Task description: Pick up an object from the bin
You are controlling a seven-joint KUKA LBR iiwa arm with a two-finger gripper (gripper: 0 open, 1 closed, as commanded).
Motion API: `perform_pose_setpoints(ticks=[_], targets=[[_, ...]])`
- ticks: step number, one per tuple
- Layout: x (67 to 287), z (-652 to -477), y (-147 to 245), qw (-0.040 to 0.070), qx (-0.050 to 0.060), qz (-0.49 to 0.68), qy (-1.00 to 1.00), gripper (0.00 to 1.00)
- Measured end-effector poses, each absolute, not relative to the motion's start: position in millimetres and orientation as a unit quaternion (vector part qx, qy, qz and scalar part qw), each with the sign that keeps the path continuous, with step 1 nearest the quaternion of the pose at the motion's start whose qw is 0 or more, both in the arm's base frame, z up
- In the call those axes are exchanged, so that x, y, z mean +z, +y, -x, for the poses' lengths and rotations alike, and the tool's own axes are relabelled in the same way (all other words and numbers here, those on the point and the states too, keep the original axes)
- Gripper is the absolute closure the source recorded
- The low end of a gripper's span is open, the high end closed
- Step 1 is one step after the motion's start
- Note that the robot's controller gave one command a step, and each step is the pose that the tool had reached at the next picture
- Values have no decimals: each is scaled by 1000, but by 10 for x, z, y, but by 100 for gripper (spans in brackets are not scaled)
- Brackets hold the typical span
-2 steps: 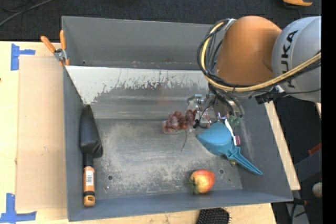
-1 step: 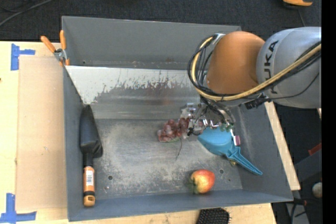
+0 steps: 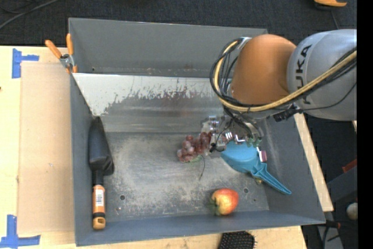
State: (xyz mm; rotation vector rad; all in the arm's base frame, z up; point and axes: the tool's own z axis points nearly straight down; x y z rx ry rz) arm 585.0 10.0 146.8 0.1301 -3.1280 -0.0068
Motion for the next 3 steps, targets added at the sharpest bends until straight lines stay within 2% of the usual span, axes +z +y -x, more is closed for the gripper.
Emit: perform_pose_setpoints(ticks=[1,2,3], targets=[[1173,-5898,64,-2,-2,-22,-1000,100],[787,-5864,137,1,-2,-89,-996,100],[824,-5821,88,3,-3,-47,-999,100]])
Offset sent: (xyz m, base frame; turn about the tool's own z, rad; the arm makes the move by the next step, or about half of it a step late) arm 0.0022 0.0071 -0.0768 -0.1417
